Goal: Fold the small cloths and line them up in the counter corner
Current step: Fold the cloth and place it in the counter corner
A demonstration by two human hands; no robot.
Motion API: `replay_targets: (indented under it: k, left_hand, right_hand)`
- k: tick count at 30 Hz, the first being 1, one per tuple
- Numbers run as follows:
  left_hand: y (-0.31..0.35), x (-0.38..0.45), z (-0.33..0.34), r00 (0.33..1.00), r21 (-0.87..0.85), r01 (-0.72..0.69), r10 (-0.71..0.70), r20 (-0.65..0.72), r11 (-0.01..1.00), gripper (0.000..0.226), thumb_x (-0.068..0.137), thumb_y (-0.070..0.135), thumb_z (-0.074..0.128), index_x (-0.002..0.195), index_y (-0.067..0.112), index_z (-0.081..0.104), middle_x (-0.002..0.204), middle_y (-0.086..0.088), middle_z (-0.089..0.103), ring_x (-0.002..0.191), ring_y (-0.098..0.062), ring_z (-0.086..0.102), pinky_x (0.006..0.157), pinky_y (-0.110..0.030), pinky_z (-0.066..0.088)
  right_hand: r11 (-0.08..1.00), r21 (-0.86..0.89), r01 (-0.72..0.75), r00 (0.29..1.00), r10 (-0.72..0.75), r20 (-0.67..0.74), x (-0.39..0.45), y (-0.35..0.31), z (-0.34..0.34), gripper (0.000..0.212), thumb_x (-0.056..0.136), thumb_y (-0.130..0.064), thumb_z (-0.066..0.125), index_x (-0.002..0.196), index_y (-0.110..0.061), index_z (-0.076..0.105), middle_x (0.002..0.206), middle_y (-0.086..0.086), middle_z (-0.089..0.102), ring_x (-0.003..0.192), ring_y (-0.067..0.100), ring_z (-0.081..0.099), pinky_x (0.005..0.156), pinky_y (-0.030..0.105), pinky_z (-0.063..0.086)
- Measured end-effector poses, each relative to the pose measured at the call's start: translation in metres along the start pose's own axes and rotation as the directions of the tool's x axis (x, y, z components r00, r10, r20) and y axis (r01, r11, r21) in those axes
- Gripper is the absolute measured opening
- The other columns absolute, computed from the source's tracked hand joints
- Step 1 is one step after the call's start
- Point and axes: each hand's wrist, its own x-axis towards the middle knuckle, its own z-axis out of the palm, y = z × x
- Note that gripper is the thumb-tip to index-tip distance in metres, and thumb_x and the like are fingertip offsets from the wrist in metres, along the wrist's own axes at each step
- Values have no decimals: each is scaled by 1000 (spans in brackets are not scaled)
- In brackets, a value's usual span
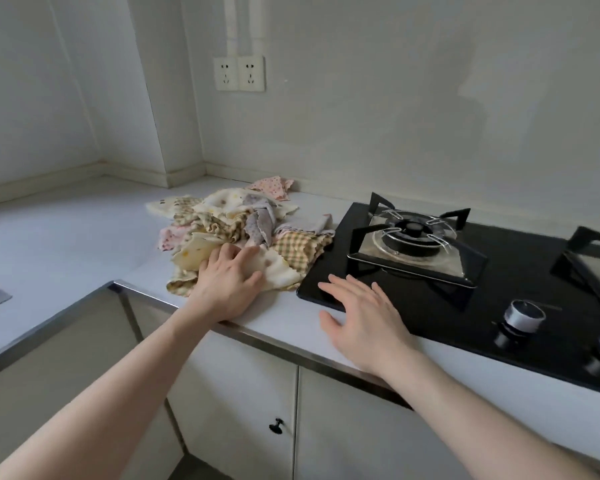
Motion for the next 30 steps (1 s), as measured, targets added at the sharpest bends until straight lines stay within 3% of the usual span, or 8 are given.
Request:
replay_targets:
  k: [4, 9, 15, 20, 25, 30]
  left_hand:
    - [1, -5, -1, 1000, 11, -19, 19, -3, 1000, 50, 96, 48, 40, 145, 38, 42, 142, -7, 43, 134, -31, 36, 112, -48, 25]
    - [5, -19, -3, 999, 7, -20, 20, -35, 1000, 52, 96, 48, 41, 145, 33, 42, 142, -8, 44, 133, -32, 38, 111, -47, 28]
    - [7, -26, -6, 985, -32, -29, 23, -168, 999, 51, 95, 49, 49, 141, 28, 48, 141, -6, 44, 133, -30, 37, 111, -46, 29]
    - [3, -24, -1, 979, -55, -44, 32, -201, 998, 44, 95, 45, 49, 135, 28, 50, 137, -5, 47, 129, -30, 41, 109, -45, 30]
    - [-1, -17, 4, 965, -84, -64, 41, -261, 994, 20, 93, 33, 52, 109, 26, 63, 125, 0, 57, 120, -27, 46, 102, -41, 35]
    - [-1, -21, 6, 922, -146, -106, 42, -384, 984, 9, 93, 23, 53, 99, 25, 60, 113, 1, 59, 110, -27, 49, 95, -40, 37]
  right_hand:
    - [992, -2, -128, 990, 128, -53, -14, -8, 4, 54, 100, -46, 47, 152, -36, 43, 164, -14, 31, 155, 9, 19, 128, 48, 3]
    - [975, -31, -221, 973, 218, -81, -33, -19, 2, 57, 100, -48, 42, 155, -32, 38, 167, -10, 27, 156, 12, 16, 127, 50, 0]
    - [972, -56, -229, 971, 223, -90, -38, -20, 0, 58, 101, -47, 39, 157, -32, 35, 168, -9, 25, 156, 12, 15, 128, 48, 0]
    - [973, -60, -223, 971, 216, -97, -36, -18, 3, 57, 101, -47, 40, 157, -32, 35, 167, -10, 25, 156, 11, 15, 128, 47, 1]
    - [976, -53, -210, 973, 204, -105, -32, -14, 3, 58, 101, -47, 39, 156, -32, 35, 167, -10, 25, 155, 11, 15, 128, 47, 1]
    - [980, -46, -191, 978, 186, -98, -34, -12, 3, 58, 102, -46, 39, 157, -31, 34, 168, -9, 24, 156, 12, 14, 128, 47, 1]
